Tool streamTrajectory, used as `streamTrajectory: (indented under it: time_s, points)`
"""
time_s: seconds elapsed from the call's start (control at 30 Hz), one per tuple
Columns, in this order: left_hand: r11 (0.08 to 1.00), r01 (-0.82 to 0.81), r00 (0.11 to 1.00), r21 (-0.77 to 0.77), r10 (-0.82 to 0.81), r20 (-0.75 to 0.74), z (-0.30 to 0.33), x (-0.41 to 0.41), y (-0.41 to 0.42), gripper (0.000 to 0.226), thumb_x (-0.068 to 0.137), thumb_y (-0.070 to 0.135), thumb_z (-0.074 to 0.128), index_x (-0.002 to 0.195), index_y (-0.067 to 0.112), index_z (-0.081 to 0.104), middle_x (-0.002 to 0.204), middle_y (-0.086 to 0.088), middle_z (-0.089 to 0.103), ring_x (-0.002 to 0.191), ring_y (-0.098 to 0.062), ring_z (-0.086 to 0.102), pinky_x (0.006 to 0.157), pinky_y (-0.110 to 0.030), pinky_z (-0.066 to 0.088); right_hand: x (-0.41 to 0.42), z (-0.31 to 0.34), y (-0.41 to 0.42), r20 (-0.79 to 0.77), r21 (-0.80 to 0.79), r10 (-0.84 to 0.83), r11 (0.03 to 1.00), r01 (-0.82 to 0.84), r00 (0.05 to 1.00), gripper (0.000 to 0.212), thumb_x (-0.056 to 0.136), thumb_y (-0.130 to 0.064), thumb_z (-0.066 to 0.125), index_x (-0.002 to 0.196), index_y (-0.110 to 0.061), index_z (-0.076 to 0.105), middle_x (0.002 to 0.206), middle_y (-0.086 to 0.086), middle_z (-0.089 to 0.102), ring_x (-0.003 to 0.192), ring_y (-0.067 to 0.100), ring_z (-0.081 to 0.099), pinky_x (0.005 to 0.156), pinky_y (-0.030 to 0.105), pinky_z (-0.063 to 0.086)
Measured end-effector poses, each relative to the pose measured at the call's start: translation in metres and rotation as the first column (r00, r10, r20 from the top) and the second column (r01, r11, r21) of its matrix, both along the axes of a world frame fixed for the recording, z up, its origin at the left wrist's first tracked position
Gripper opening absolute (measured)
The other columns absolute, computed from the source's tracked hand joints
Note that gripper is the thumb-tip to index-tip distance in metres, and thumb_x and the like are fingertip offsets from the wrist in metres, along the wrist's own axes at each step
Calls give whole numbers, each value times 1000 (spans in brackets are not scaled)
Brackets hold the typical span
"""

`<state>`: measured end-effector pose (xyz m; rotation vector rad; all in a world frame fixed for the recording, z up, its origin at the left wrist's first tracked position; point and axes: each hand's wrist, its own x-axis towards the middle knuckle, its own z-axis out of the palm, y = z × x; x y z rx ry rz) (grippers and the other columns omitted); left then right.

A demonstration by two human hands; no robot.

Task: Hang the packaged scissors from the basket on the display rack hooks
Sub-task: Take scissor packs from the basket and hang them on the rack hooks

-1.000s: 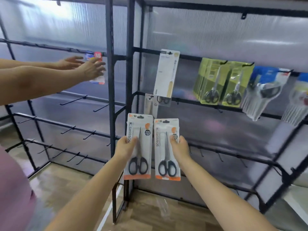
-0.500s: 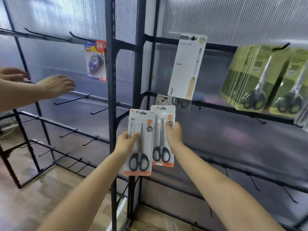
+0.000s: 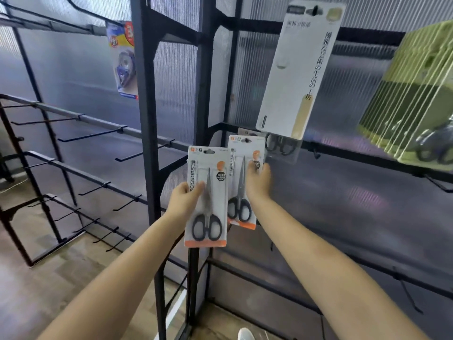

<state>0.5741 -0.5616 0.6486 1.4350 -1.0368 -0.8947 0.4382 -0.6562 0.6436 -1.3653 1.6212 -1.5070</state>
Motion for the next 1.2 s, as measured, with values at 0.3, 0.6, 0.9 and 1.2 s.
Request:
streamTrajectory:
  time_s: [0.3, 0.6, 0.9, 1.2]
  points:
    - [1000, -9, 999, -16, 9, -34, -13, 12, -21, 15, 97, 25, 50, 101, 11, 53, 71, 6, 47, 61, -5, 43, 53, -14, 34, -1, -5, -11, -20, -71, 40, 997, -42, 999, 29, 100, -25, 40, 104, 1, 50, 81, 2, 50, 78, 20, 49, 63, 27, 30]
    - [998, -40, 998, 54, 43, -43, -34, 6, -38, 35, 95, 27, 53, 68, 17, 33, 64, 2, 30, 55, -11, 29, 50, -24, 23, -2, -16, -22, -101, -66, 94, 993, -101, 990, 31, 100, -34, 38, 86, -7, 42, 67, -2, 41, 59, 11, 39, 51, 25, 30]
    - [998, -31, 999, 51, 32, -37, -33, 6, -41, 28, 95, 28, 51, 71, 16, 44, 65, -5, 41, 57, -15, 43, 51, -25, 34, -5, -15, -33, -71, -110, 70, 991, -78, 995, 31, 100, -28, 42, 97, 1, 51, 80, 2, 50, 74, 16, 46, 57, 25, 28]
    - [996, 11, 998, 92, -5, -62, -46, 7, -56, 27, 96, 28, 50, 111, 6, 55, 84, -4, 56, 75, -13, 49, 67, -29, 42, -20, -13, -51, -43, -27, 103, 994, -104, 994, 41, 103, -26, 33, 128, 3, 46, 114, 22, 59, 110, 35, 54, 78, 29, 39]
